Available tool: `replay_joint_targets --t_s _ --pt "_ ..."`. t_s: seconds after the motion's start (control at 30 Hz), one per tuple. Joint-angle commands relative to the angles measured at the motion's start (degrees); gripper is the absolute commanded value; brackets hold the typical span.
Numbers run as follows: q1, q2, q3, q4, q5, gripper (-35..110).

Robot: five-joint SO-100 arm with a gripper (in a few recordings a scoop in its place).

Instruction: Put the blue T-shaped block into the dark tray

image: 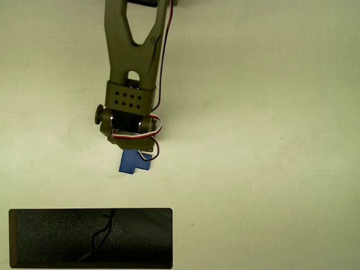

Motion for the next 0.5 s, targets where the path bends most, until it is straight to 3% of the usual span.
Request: replay_joint_targets --t_s 0.0,0.47 --pt "1.1 -1.1 -3.5 -0.4 -1.1 0" --pt "1.1 -16.7 -21.2 -15.8 2.1 0"
